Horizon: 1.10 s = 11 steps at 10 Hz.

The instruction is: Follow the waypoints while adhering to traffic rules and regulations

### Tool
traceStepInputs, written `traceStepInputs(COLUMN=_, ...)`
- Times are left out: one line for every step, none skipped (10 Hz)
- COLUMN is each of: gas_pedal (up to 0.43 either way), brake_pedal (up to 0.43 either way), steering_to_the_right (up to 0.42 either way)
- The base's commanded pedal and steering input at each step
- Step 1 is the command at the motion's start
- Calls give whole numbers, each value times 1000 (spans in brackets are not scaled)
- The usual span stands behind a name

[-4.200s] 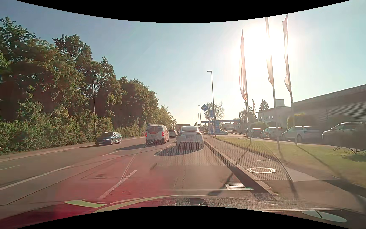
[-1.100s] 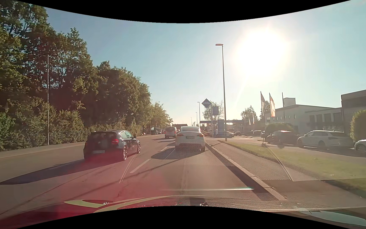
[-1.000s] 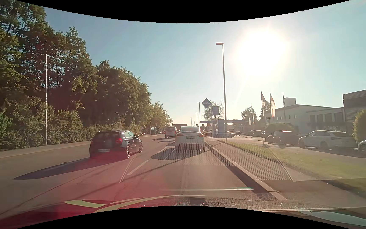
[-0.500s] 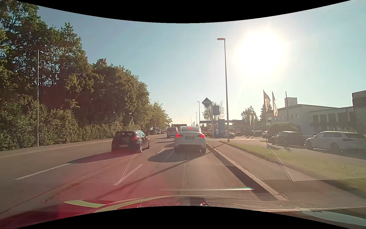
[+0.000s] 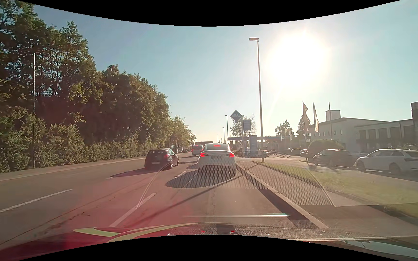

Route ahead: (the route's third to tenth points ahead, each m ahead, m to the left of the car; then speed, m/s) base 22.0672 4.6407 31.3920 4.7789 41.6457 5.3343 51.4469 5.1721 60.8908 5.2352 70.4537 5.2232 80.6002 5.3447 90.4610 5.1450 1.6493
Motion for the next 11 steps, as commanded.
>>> traceStepInputs(gas_pedal=0, brake_pedal=0, steering_to_the_right=9)
traceStepInputs(gas_pedal=0, brake_pedal=0, steering_to_the_right=9)
traceStepInputs(gas_pedal=0, brake_pedal=0, steering_to_the_right=8)
traceStepInputs(gas_pedal=0, brake_pedal=0, steering_to_the_right=8)
traceStepInputs(gas_pedal=0, brake_pedal=0, steering_to_the_right=8)
traceStepInputs(gas_pedal=0, brake_pedal=0, steering_to_the_right=8)
traceStepInputs(gas_pedal=0, brake_pedal=0, steering_to_the_right=9)
traceStepInputs(gas_pedal=0, brake_pedal=0, steering_to_the_right=8)
traceStepInputs(gas_pedal=0, brake_pedal=0, steering_to_the_right=8)
traceStepInputs(gas_pedal=0, brake_pedal=0, steering_to_the_right=12)
traceStepInputs(gas_pedal=0, brake_pedal=0, steering_to_the_right=15)
